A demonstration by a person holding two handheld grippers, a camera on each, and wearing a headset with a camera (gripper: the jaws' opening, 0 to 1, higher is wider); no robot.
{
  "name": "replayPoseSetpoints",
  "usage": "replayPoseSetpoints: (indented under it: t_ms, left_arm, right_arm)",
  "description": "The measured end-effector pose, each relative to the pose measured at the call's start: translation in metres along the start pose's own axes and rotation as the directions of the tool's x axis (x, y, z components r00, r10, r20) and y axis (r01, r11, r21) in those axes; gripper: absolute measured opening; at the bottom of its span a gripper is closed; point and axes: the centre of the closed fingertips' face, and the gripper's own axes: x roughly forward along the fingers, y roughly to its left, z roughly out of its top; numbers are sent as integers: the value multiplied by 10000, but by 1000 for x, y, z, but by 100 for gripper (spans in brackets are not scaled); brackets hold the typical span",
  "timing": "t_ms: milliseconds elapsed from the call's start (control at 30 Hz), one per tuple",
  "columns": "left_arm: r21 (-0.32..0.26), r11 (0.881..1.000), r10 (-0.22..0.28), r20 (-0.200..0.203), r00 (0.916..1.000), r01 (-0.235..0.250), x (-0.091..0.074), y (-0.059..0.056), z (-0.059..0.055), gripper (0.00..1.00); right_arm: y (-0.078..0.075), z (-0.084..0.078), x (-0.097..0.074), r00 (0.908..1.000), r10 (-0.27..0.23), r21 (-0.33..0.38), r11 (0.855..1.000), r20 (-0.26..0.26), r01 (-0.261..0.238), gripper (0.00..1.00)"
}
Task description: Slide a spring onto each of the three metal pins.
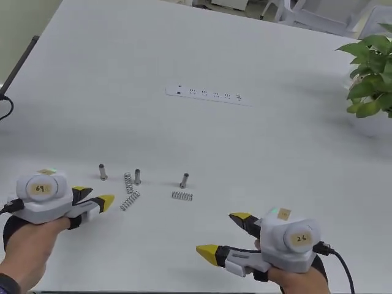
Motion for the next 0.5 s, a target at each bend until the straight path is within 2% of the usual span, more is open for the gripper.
replayPoseSetpoints:
  t_ms: [267, 500]
  left_arm:
    - [-204, 9998, -63, 25, 10000, 64, 14, -6, 7, 24]
    - [-206, 9997, -165, -97, 9998, 163, 24, -13, 8, 22]
  right_arm:
    - [-8, -4, -5, 9999, -80, 94, 9999, -70, 81, 63]
    - [-10, -4, -4, 9999, -108, 117, 9999, -74, 109, 63]
